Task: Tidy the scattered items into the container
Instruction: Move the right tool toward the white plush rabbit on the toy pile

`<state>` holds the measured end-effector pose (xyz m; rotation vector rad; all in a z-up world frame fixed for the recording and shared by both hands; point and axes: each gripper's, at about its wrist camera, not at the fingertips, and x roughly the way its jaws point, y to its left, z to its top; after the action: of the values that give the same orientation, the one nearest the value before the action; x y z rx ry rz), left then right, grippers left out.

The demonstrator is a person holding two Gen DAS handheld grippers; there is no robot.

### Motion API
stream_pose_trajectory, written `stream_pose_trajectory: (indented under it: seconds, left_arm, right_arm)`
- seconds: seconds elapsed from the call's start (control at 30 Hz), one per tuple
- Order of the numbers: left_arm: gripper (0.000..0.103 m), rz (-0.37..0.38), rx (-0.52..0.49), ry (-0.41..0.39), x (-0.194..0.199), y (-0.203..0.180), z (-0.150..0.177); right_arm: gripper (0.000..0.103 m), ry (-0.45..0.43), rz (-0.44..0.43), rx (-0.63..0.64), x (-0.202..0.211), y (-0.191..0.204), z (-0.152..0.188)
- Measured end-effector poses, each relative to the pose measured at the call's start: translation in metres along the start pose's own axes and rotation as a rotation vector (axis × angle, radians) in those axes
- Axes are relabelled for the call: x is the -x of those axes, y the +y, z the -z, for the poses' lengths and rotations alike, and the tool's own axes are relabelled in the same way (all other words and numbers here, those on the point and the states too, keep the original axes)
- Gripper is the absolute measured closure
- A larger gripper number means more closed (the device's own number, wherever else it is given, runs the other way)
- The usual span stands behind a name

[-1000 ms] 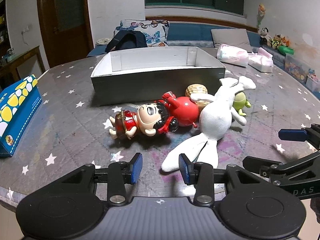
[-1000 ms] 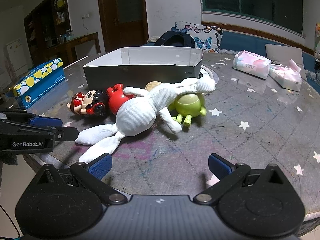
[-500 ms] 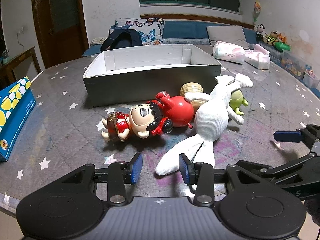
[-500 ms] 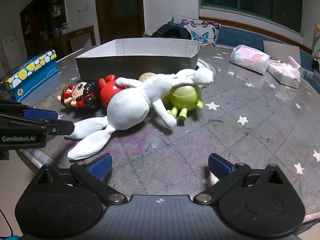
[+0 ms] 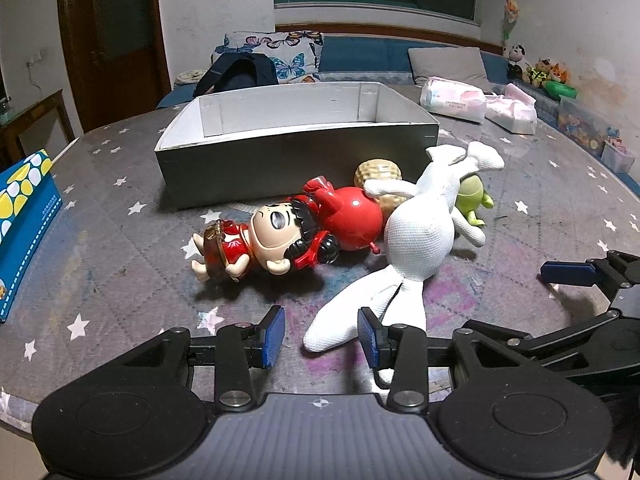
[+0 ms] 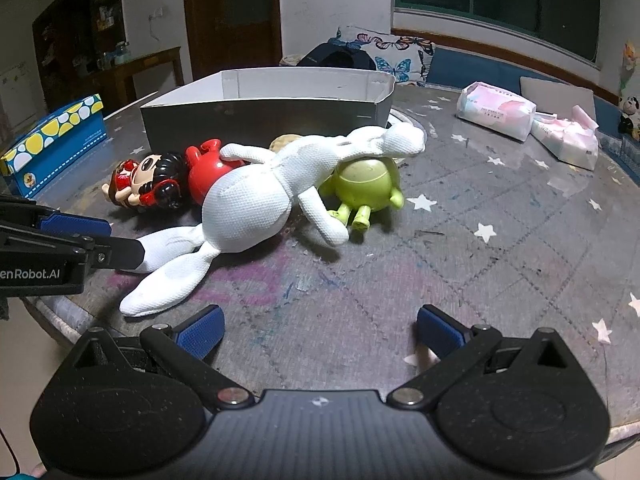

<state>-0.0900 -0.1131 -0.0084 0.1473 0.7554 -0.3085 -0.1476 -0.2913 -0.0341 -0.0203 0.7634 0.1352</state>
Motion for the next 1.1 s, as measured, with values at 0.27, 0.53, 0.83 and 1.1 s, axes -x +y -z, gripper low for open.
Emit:
stream_pose_trajectory:
  seconds: [0.27,0.53,0.83,1.1]
  left_arm:
    - [0.061,0.009,0.004,0.006,-0.003,0.001,-0.002]
    - [0.061,0.018,0.002,0.009,-0.004,0.0,-0.003]
    - [0.061,0.029,-0.004,0.013,-0.006,-0.002,-0.007]
    - [0.061,0.032,-0.002,0.017,-0.008,0.001,-0.009]
  right_arm:
    - [0.0,-0.001,0.006,-0.006,-0.001,0.001,0.0]
    - [0.0,-0.021,0.01,0.005,-0.001,0.003,0.003]
    - [0.0,-0.037,-0.003,0.004,0.001,-0.001,0.001]
    - [0.0,-0.053,-0.001,-0.017,0.004,-0.01,-0.01]
